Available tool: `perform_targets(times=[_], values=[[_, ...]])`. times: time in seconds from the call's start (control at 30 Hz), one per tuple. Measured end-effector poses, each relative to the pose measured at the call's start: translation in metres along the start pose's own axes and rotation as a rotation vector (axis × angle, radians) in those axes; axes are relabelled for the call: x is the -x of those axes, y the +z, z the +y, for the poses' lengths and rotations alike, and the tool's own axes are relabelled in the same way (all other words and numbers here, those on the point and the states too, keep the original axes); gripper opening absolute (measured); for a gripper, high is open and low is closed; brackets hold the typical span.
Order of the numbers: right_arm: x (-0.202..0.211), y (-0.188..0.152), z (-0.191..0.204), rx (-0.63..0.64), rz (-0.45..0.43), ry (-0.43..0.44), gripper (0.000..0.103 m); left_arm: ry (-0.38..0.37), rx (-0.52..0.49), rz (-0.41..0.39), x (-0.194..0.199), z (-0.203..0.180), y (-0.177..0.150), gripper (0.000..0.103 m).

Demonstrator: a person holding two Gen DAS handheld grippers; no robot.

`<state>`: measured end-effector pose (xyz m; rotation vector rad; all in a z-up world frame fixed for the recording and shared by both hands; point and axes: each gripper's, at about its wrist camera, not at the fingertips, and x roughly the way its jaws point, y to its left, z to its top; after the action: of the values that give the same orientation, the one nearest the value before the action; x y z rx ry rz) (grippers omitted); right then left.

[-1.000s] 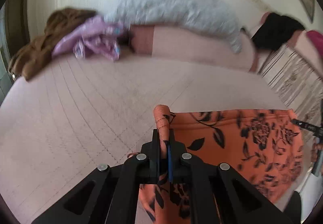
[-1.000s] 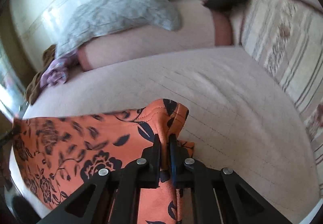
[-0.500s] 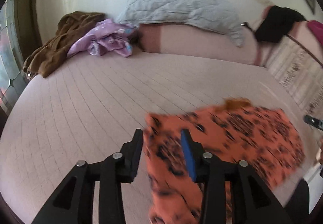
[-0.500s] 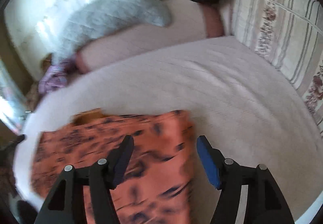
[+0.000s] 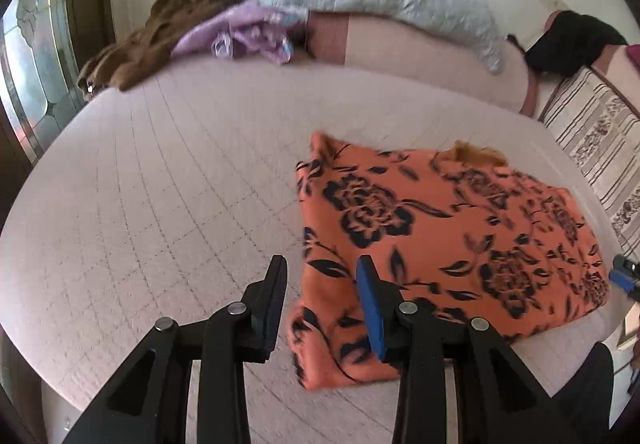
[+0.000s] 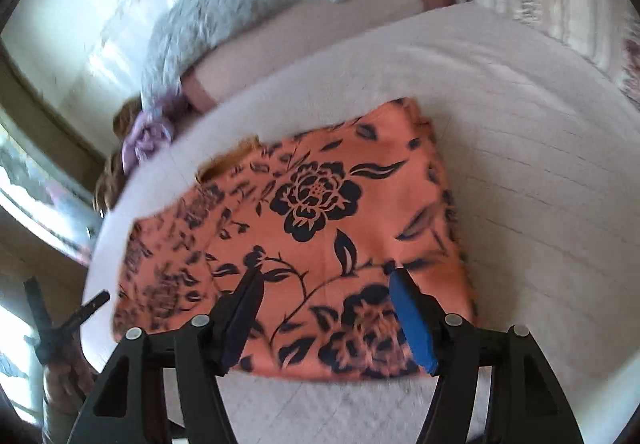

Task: Fold small clothes

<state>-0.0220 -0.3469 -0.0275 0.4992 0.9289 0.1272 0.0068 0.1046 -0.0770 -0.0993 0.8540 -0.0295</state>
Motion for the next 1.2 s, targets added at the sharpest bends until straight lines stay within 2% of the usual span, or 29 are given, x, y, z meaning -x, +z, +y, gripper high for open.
perform_targets(times=[0.07, 0.13, 0.23, 0.3, 0.37, 0.4, 0.43, 0.47, 0.5, 0.53, 0.63, 0.67, 0.73, 0.77, 0.8, 0.83, 0.9, 0.93, 0.97, 1.1, 1.2], values=[[0.011, -0.014, -0.01, -0.109, -0.008, 0.034, 0.073, -0.028, 0.011, -0.013, 0.007, -0.01, -0.007, 0.037], [0.016, -0.038, -0.026, -0.26, 0.021, 0.095, 0.073, -0.045, 0.004, -0.022, 0.006, -0.025, -0.014, 0.039], [0.005, -0.056, -0.042, -0.367, 0.065, 0.114, 0.073, -0.056, -0.039, -0.029, -0.004, -0.054, -0.018, 0.044], [-0.003, -0.055, -0.051, -0.423, 0.043, 0.12, 0.073, -0.067, -0.056, -0.022, -0.007, -0.068, -0.019, 0.044], [-0.011, -0.046, -0.063, -0.501, 0.004, 0.142, 0.072, -0.05, -0.07, -0.023, -0.015, -0.08, -0.02, 0.051], [-0.016, -0.04, -0.068, -0.533, -0.021, 0.135, 0.067, -0.033, -0.083, 0.005, -0.023, -0.084, -0.022, 0.051], [-0.02, -0.035, -0.071, -0.55, -0.029, 0.136, 0.054, -0.011, -0.091, 0.064, -0.039, -0.088, -0.024, 0.051], [-0.023, -0.031, -0.073, -0.552, -0.024, 0.119, 0.011, 0.006, -0.091, 0.108, -0.05, -0.088, -0.027, 0.051], [-0.023, -0.027, -0.075, -0.545, -0.004, 0.104, 0.011, 0.018, -0.095, 0.128, -0.057, -0.088, -0.029, 0.051], [-0.02, -0.024, -0.072, -0.535, -0.006, 0.085, 0.01, 0.028, -0.113, 0.109, -0.055, -0.09, -0.03, 0.051], [0.014, -0.014, -0.034, -0.299, -0.106, -0.029, 0.01, 0.027, -0.11, 0.078, -0.04, -0.092, -0.027, 0.051], [0.017, -0.015, -0.027, -0.255, -0.111, -0.049, 0.012, 0.024, -0.098, 0.062, -0.036, -0.092, -0.025, 0.051], [0.004, -0.021, -0.031, -0.217, -0.063, -0.101, 0.023, 0.012, -0.082, 0.024, -0.03, -0.093, -0.023, 0.051], [-0.008, -0.026, -0.041, -0.237, -0.003, -0.106, 0.031, 0.006, -0.083, 0.017, -0.029, -0.095, -0.023, 0.052], [-0.016, -0.03, -0.054, -0.294, 0.045, -0.066, 0.032, 0.012, -0.096, 0.027, -0.034, -0.098, -0.024, 0.052], [-0.011, -0.033, -0.065, -0.339, 0.018, -0.004, 0.034, 0.021, -0.107, 0.053, -0.04, -0.1, -0.026, 0.052], [0.003, -0.028, -0.073, -0.35, -0.002, 0.002, 0.046, 0.038, -0.118, 0.117, -0.061, -0.1, -0.033, 0.052], [0.011, -0.025, -0.077, -0.352, -0.024, 0.011, 0.051, 0.044, -0.131, 0.096, -0.061, -0.102, -0.035, 0.053], [0.018, -0.02, -0.079, -0.349, -0.045, 0.019, 0.06, 0.058, -0.151, 0.085, -0.06, -0.105, -0.036, 0.053], [0.024, 0.023, -0.091, -0.295, -0.071, 0.039, 0.062, 0.054, -0.16, 0.089, -0.058, -0.105, -0.035, 0.053], [-0.003, 0.066, -0.094, -0.257, -0.005, 0.091, 0.062, 0.051, -0.169, 0.09, -0.06, -0.103, -0.034, 0.053]])
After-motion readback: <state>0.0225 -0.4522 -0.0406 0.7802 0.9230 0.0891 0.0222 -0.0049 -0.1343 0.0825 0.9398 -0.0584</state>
